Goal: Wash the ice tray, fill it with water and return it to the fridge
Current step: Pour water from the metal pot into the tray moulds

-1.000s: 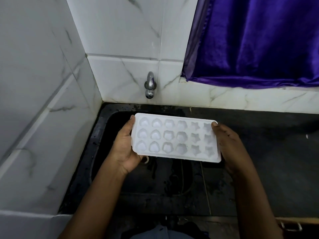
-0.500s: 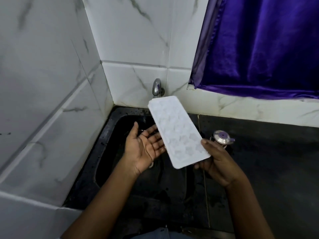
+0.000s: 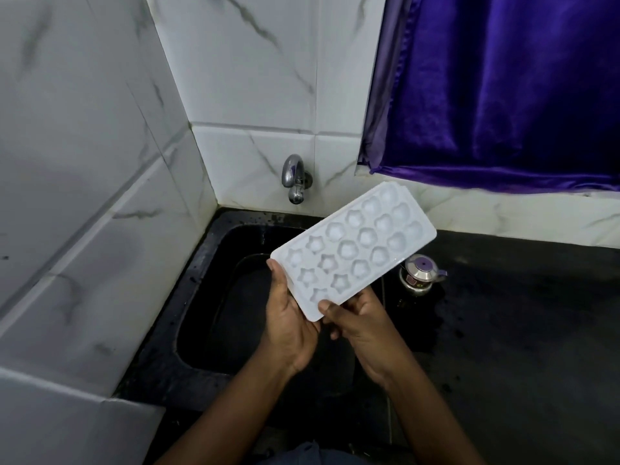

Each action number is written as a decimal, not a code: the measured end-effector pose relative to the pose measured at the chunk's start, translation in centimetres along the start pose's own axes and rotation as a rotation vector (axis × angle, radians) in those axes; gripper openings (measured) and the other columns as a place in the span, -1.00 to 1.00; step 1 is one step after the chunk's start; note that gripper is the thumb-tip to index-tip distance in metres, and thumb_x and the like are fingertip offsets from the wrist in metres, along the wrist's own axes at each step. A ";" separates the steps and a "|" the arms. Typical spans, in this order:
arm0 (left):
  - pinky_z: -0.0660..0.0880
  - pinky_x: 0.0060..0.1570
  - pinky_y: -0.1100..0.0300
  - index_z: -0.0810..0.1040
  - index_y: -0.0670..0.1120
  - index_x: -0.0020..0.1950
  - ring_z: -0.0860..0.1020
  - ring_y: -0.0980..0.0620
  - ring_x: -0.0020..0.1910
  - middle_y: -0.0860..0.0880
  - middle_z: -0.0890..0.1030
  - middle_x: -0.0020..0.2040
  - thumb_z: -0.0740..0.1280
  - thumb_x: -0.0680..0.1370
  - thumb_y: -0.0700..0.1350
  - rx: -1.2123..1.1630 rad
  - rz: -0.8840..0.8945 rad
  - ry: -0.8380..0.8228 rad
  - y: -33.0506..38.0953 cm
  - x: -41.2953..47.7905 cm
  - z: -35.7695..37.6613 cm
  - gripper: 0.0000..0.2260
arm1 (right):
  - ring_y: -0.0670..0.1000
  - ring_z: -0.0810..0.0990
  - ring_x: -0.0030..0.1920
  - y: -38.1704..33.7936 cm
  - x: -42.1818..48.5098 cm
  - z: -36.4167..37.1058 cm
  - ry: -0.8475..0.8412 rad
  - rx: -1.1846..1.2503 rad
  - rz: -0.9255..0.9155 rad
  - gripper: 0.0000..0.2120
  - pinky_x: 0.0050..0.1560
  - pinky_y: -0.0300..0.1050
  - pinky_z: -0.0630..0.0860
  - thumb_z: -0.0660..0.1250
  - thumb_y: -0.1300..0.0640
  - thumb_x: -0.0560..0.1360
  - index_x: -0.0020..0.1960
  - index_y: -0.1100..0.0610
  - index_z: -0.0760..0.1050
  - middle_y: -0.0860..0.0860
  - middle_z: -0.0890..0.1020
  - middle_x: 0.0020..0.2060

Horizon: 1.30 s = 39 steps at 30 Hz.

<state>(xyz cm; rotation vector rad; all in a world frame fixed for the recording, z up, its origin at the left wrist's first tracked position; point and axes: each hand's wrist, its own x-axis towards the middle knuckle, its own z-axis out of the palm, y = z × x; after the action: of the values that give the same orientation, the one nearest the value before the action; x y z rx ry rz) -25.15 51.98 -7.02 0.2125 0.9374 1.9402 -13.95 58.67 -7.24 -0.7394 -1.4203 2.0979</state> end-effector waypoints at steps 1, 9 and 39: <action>0.66 0.18 -0.03 0.60 0.03 0.47 0.57 -0.19 0.43 -0.17 0.58 0.48 0.00 0.65 0.45 0.004 0.001 0.004 0.0 0.2 0.2 -0.30 | 0.01 0.68 -0.06 0.2 -0.1 -0.1 0.006 -0.040 0.008 -0.54 -0.24 -0.16 0.53 0.62 -0.03 0.37 0.21 -0.21 0.57 0.02 0.73 0.13; 0.58 0.31 -0.20 0.49 -0.07 0.56 0.57 -0.23 0.43 -0.18 0.58 0.47 0.08 0.64 0.44 0.052 -0.068 0.015 0.9 1.9 -0.4 -0.27 | 0.04 0.67 -0.18 0.0 -0.2 -4.7 0.117 0.130 0.042 -0.24 -0.25 -0.10 0.54 0.36 -0.43 0.41 0.40 0.07 0.48 0.14 0.70 0.02; 0.58 0.24 -0.29 0.60 -0.09 0.46 0.54 -0.29 0.45 -0.22 0.54 0.50 0.21 0.63 0.43 -0.114 -0.353 0.023 -5.0 4.0 -3.4 -0.31 | 0.00 0.55 -0.17 2.5 11.1 -28.8 0.661 -0.428 -0.075 -0.82 -0.09 0.00 0.47 0.24 0.04 0.70 -0.02 -0.01 0.57 0.09 0.61 -0.11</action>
<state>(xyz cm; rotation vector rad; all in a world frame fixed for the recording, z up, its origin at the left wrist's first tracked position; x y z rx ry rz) -25.62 54.77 -13.71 -0.0413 0.8145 1.6646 -2.80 84.44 -20.28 -1.3629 -1.4669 1.2974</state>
